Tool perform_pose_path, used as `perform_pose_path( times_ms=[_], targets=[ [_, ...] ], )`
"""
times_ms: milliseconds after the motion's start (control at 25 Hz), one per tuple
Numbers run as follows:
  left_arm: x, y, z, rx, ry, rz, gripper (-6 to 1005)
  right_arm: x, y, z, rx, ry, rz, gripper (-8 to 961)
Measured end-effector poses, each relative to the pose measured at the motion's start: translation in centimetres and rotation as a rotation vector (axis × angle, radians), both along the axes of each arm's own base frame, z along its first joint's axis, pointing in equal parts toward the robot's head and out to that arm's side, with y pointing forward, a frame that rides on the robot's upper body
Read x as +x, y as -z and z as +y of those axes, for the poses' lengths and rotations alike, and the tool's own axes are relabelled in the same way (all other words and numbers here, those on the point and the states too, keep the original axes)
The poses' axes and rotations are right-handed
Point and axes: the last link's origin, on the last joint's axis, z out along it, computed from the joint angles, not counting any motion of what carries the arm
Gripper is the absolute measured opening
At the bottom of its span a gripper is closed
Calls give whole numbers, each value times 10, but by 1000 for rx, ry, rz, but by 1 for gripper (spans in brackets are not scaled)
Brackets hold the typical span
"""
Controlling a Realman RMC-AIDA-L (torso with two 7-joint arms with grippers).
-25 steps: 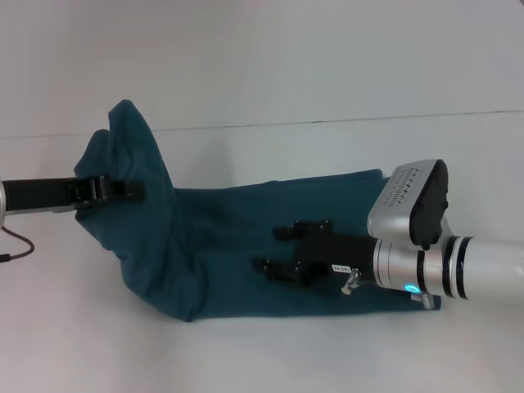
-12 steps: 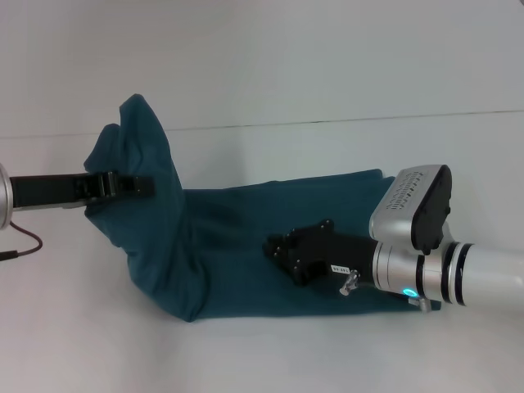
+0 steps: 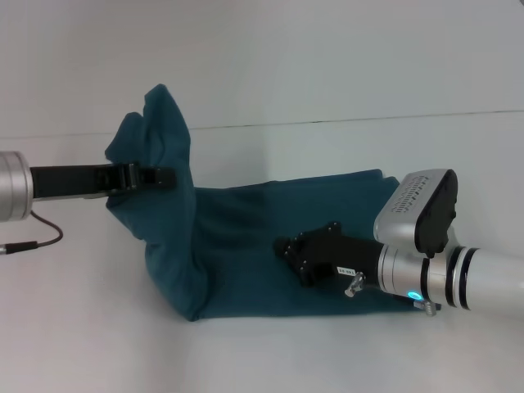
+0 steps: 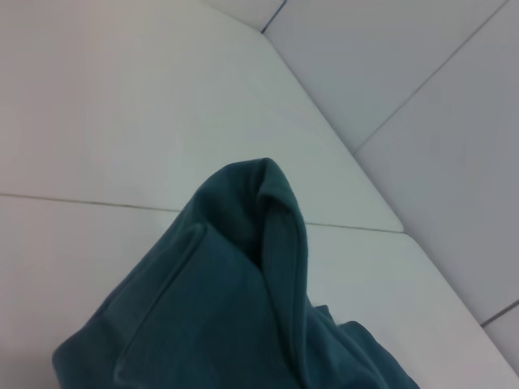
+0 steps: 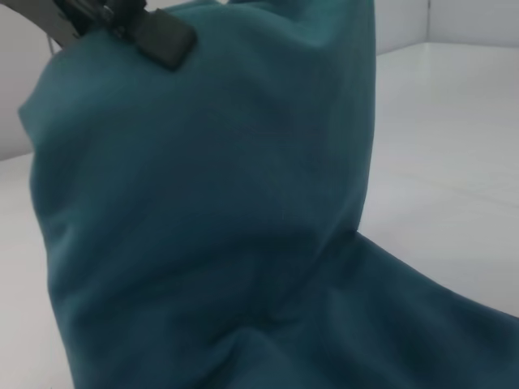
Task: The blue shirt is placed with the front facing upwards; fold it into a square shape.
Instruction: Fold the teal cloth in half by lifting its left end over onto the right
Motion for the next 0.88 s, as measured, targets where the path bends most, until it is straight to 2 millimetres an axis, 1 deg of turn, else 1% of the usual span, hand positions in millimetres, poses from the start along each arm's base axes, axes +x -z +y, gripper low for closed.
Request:
perform_pose_path(
  times_ms=[240,360,640,880],
  targets=[
    [11,7,2,-23,24,-14,137,0,3,-2,-9,-3,-3,10],
    [17,10,2,-32,43,-24,137,3,2,-3,6,12,1,9],
    [32,19,6,-46,71,-22,138,19,-14,-1,73,54,10,9],
    [43,28,11,-61,74,-24,140,38,-36,-1,164,98,23,10]
  ],
)
